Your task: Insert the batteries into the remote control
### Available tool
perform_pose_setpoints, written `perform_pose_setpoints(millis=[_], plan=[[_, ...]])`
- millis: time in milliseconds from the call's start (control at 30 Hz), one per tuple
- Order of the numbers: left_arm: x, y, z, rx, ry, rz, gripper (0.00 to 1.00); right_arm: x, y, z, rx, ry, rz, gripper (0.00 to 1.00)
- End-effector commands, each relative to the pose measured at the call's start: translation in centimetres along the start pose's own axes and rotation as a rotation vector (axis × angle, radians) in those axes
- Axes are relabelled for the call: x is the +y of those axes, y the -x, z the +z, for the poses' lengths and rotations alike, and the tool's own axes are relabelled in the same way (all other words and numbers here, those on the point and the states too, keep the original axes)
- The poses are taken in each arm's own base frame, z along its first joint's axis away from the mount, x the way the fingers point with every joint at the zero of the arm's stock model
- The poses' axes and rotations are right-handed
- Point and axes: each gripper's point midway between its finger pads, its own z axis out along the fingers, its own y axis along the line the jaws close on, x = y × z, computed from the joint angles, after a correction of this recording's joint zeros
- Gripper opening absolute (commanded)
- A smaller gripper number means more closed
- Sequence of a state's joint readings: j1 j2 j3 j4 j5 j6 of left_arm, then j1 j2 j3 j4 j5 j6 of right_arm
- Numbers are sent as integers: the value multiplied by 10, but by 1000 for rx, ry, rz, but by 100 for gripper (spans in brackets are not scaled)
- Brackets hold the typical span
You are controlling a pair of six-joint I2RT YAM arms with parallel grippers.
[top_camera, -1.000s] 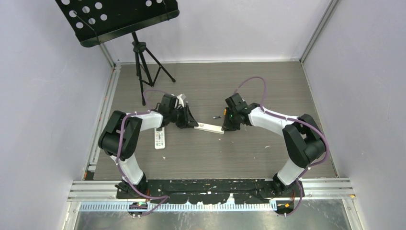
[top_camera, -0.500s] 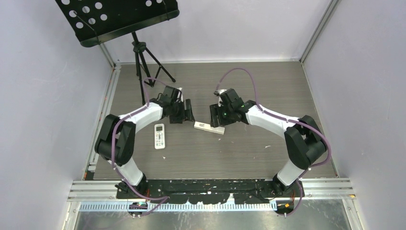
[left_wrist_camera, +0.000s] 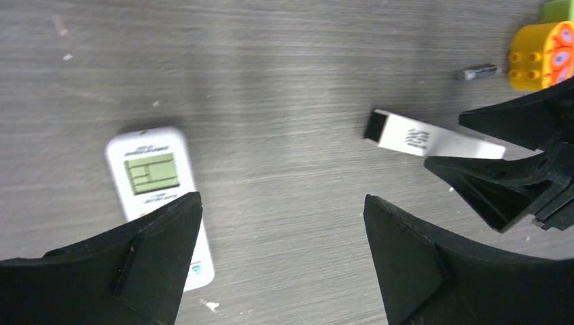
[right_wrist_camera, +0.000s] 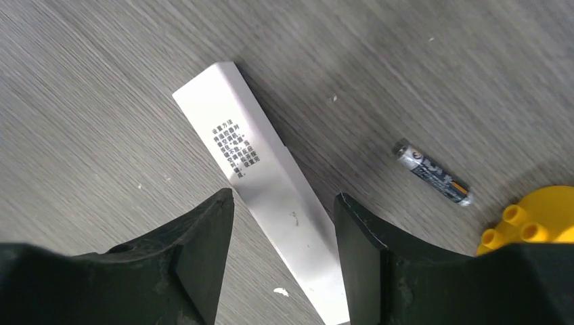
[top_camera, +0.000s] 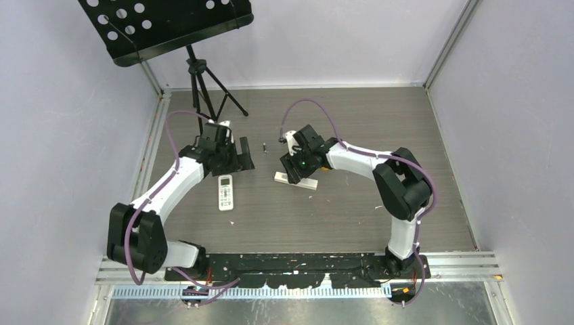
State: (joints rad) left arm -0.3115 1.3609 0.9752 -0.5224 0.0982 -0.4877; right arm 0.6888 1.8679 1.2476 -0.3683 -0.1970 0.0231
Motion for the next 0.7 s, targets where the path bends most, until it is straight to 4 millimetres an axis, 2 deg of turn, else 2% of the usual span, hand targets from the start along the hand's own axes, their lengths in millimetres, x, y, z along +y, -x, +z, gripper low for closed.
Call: perform_pose_setpoints(millis=[0,133,267,333,400,533,667], plan=[[24,-9,-20,-13,76,-23,92,7,3,11,-6,1,-133,60],[27,-7,-30,-64,76,-38,92,7,0,17,4,-61,-179,52],[29,-5,-36,-92,83,-49,92,4,9,10,-38,-123,-176,30],[29,-6,-38,-94,84,-58,92,4,15,2,-67,-138,-153,22],[38,-5,-39,-108,130,-72,92,-2,18,-9,-100,-189,-115,19],[56,-10,-38,-125,218,-111,92,-5,27,-43,-211,-232,-8,19],[74,-27,-31,-97,296,-147,92,-28,28,-87,-329,-343,186,20]])
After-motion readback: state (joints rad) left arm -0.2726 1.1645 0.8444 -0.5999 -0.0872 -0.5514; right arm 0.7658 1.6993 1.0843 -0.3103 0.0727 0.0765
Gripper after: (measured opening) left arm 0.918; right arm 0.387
